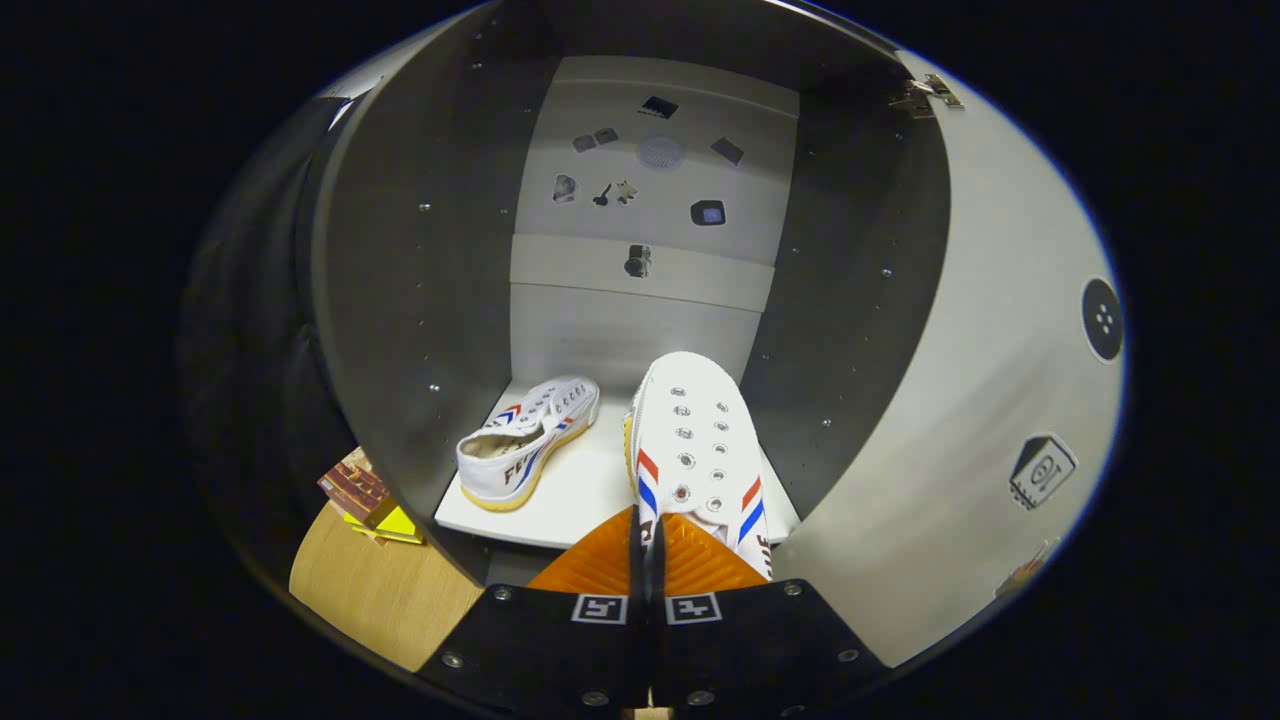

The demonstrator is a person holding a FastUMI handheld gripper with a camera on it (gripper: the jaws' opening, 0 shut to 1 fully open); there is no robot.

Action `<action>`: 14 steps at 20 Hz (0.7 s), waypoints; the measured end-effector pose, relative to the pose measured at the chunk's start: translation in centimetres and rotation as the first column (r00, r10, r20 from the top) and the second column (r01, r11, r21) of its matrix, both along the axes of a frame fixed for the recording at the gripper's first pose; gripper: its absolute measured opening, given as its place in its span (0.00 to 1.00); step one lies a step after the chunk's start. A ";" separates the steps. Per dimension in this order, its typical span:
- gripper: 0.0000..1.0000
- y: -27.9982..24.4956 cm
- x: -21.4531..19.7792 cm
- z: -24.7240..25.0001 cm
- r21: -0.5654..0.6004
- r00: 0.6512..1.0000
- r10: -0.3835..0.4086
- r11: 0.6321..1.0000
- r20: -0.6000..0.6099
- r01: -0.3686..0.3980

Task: Open the shoe cabinet door, grab the shoes and put them into the shoe cabinet, then close the shoe cabinet door.

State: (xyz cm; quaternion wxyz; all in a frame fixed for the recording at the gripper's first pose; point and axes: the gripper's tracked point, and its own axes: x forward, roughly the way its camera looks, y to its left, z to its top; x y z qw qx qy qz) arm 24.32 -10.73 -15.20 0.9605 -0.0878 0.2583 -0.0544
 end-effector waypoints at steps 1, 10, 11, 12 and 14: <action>0.00 -0.4 1.6 -0.3 -0.009 1.000 -0.001 1.000 -0.004 0.001; 0.00 -3.6 11.5 -6.3 -0.033 0.995 -0.048 0.998 -0.091 0.045; 0.01 -3.8 11.6 -6.9 -0.034 0.994 -0.052 0.998 -0.096 0.049; 0.03 -3.8 11.8 -7.2 -0.029 0.993 -0.052 0.998 -0.103 0.049; 0.07 -4.1 11.7 -7.2 -0.022 0.993 -0.049 0.999 -0.104 0.047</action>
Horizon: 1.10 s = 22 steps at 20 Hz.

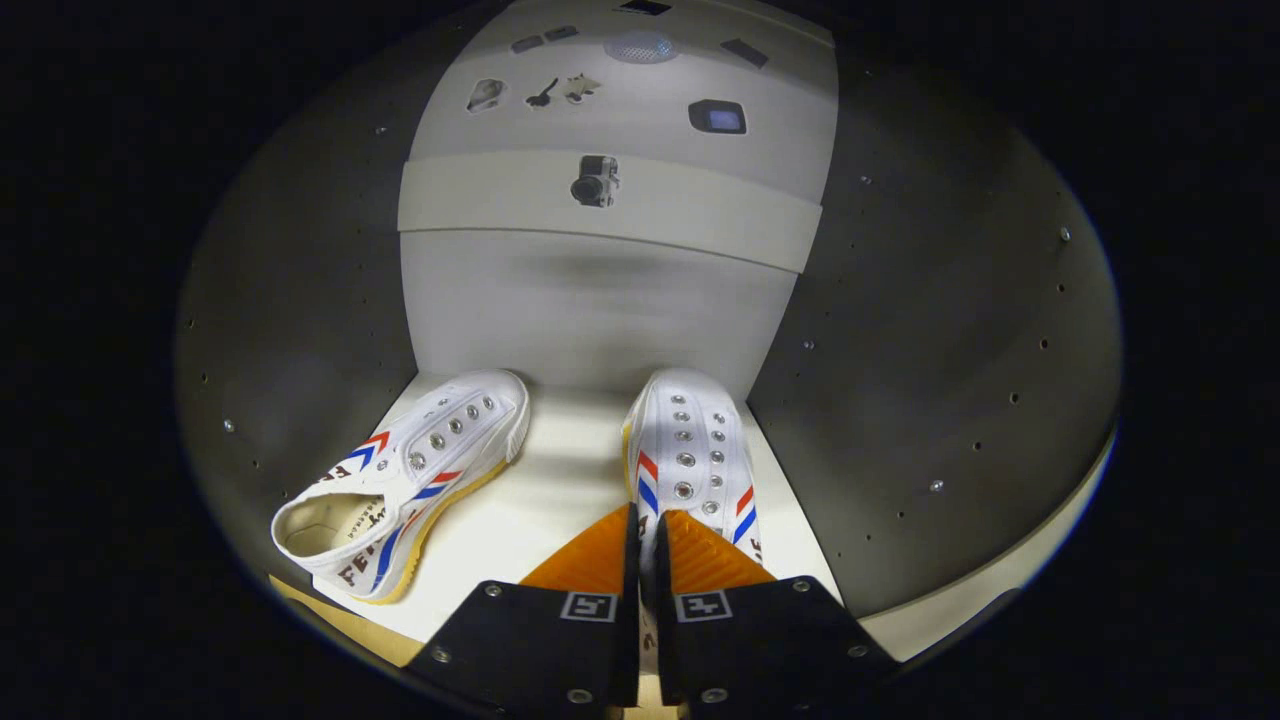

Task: Open the shoe cabinet door, grab the shoes and put them into the shoe cabinet, then close the shoe cabinet door.

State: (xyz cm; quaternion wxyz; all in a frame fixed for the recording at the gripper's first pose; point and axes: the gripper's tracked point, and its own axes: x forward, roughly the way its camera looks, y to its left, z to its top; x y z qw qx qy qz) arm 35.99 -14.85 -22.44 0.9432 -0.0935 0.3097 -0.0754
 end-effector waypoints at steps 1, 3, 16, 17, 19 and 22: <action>0.11 0.1 0.2 0.3 0.002 1.000 0.005 1.000 0.017 -0.005; 0.14 -0.3 -0.2 2.0 -0.048 0.998 0.003 0.999 0.061 0.000; 0.95 3.6 -11.7 13.8 -0.024 0.952 0.060 0.998 0.299 -0.055; 0.95 3.9 -13.2 14.6 -0.021 0.948 0.062 0.998 0.313 -0.058; 0.95 4.7 -16.1 15.7 -0.009 0.938 0.066 0.998 0.341 -0.067; 0.95 4.8 -21.0 17.2 0.007 0.926 0.062 0.998 0.372 -0.069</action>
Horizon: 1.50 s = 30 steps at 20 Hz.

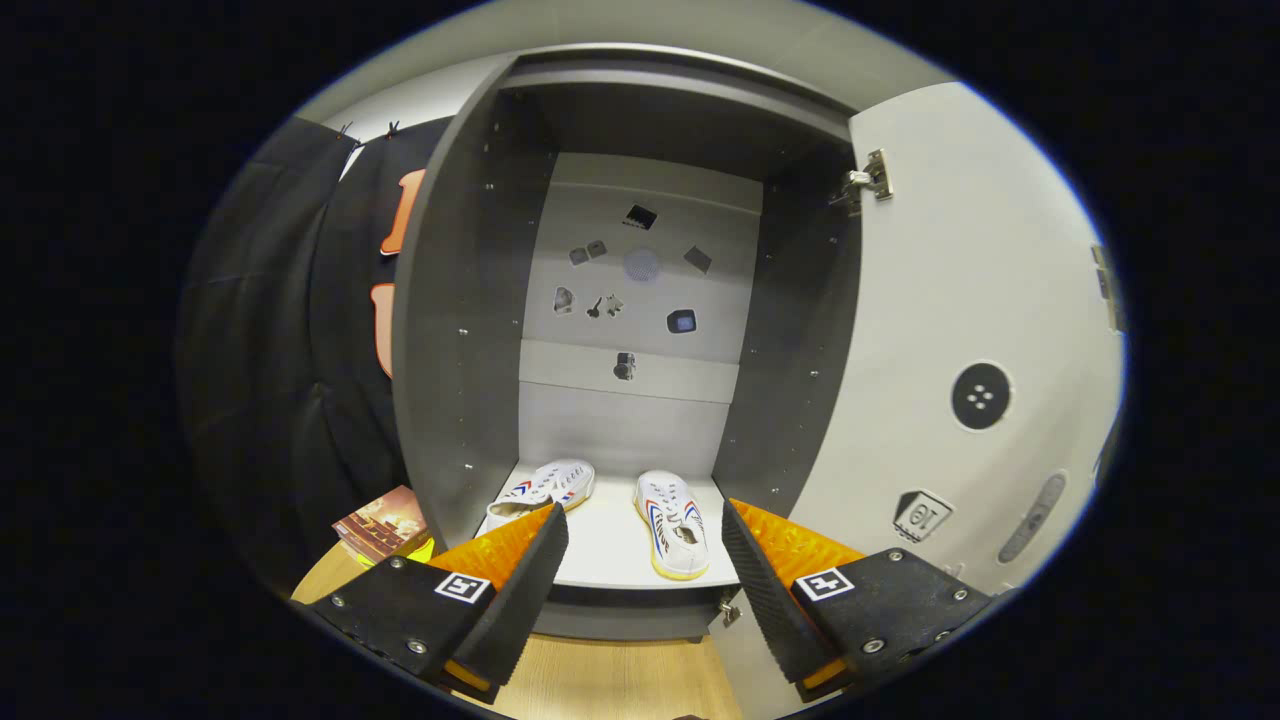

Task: Open the shoe cabinet door, grab the shoes and put them into the shoe cabinet, then close the shoe cabinet door.

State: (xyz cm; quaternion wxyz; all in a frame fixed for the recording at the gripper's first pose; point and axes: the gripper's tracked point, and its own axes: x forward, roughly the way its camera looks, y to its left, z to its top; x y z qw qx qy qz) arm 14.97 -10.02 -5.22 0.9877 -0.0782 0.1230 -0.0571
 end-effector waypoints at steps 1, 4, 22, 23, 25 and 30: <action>0.95 -0.1 -1.7 0.3 0.005 1.000 -0.002 1.000 0.010 0.002; 0.95 -1.1 -6.7 1.9 -0.009 0.999 -0.024 1.000 0.049 0.025; 0.95 -20.7 -27.5 3.0 0.004 0.951 -0.282 0.959 0.125 0.284; 0.95 -22.0 -27.2 2.6 0.025 0.952 -0.281 0.960 0.119 0.281; 0.95 -23.9 -26.3 1.2 0.048 0.955 -0.279 0.960 0.097 0.275; 0.95 -24.4 -23.2 -2.1 0.064 0.974 -0.216 0.975 0.067 0.212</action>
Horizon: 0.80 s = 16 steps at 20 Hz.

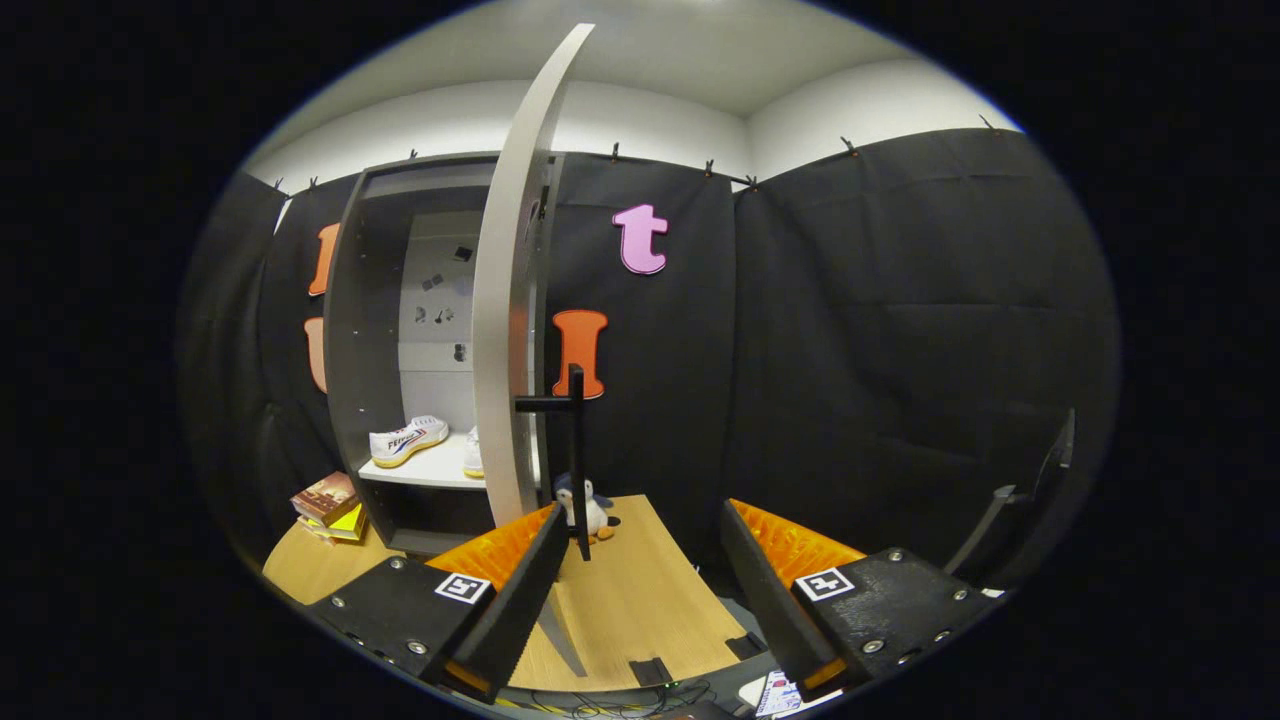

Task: Open the shoe cabinet door, grab the shoes and put them into the shoe cabinet, then close the shoe cabinet door.

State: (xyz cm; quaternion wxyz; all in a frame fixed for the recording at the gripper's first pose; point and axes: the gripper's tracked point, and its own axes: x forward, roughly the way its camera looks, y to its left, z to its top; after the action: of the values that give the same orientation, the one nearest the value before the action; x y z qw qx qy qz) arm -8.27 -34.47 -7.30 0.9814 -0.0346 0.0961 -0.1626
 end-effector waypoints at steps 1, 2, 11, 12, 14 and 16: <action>0.95 -0.1 0.3 -0.3 -0.009 1.000 0.001 1.000 0.004 -0.001; 0.93 -0.3 0.4 -0.5 -0.013 1.000 0.002 1.000 0.012 -0.002; 0.90 2.5 0.6 -0.6 -0.003 0.997 0.049 0.999 0.067 -0.049; 0.89 3.5 0.7 -0.6 0.020 0.995 0.065 0.998 0.076 -0.067; 0.89 5.8 0.7 -1.3 0.080 0.990 0.116 0.989 0.085 -0.122; 0.89 7.9 1.3 -2.2 0.113 0.985 0.151 0.981 0.089 -0.160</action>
State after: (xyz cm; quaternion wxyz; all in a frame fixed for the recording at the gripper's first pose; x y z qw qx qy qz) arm -7.02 -26.57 -9.47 0.9944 0.0235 0.0634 -0.0806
